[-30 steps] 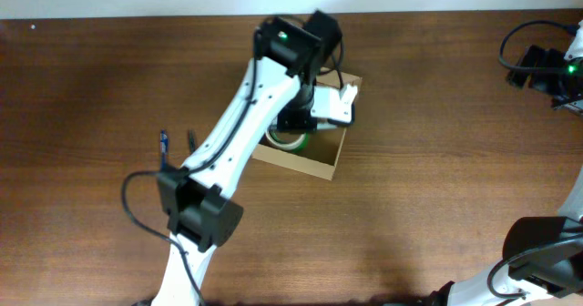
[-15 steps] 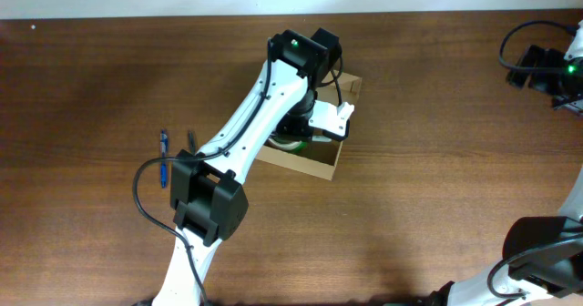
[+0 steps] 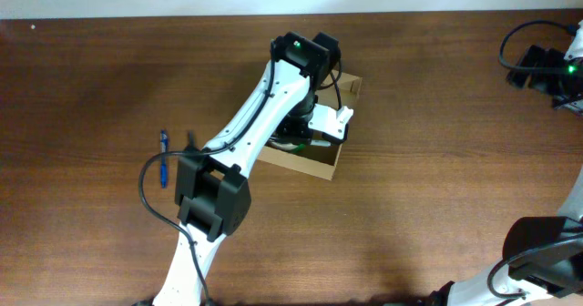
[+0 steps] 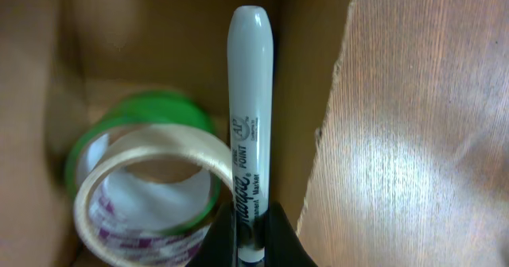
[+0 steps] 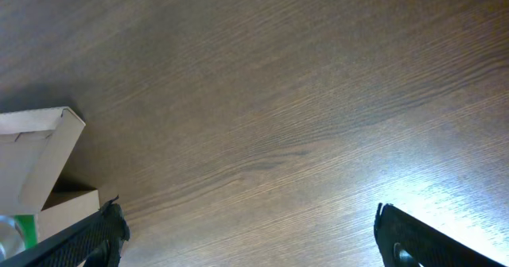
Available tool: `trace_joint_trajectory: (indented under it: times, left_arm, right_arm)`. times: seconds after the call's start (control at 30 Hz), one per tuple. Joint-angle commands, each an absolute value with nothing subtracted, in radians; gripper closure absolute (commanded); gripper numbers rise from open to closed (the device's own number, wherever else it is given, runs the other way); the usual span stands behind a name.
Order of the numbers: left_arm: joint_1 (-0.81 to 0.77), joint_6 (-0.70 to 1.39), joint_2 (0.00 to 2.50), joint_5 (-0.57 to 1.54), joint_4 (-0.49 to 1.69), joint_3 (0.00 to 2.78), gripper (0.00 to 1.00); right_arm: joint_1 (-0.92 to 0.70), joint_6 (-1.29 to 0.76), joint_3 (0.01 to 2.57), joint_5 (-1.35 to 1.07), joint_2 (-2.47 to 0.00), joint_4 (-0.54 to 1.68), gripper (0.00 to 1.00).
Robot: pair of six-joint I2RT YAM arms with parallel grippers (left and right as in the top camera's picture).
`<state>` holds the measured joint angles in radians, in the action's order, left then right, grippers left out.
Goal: Pack container
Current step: 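Carry the white marker into the box and release it, then move the left gripper back to the blue pen and grasp it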
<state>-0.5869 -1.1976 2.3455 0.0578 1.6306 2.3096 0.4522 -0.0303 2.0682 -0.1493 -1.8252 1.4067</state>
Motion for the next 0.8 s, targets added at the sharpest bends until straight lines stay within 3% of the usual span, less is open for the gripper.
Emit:
trace_joint_trajectory:
  times: [0.0, 0.63, 0.77]
  left_arm:
    - [-0.577, -1.227, 2.363, 0.089, 1.635, 2.289, 0.98]
    - [-0.567, -1.224, 2.364, 0.051, 1.601, 2.204, 0.98]
    - [-0.569, -1.162, 2.362, 0.008, 1.578, 2.206, 0.88]
  right_arm:
    - [0.452, -0.039, 2.065, -0.158, -1.833, 1.406, 0.01]
    - [0.452, -0.039, 2.065, -0.158, -1.833, 1.406, 0.01]
    - [0.452, -0.039, 2.065, -0.158, -1.833, 1.406, 0.01]
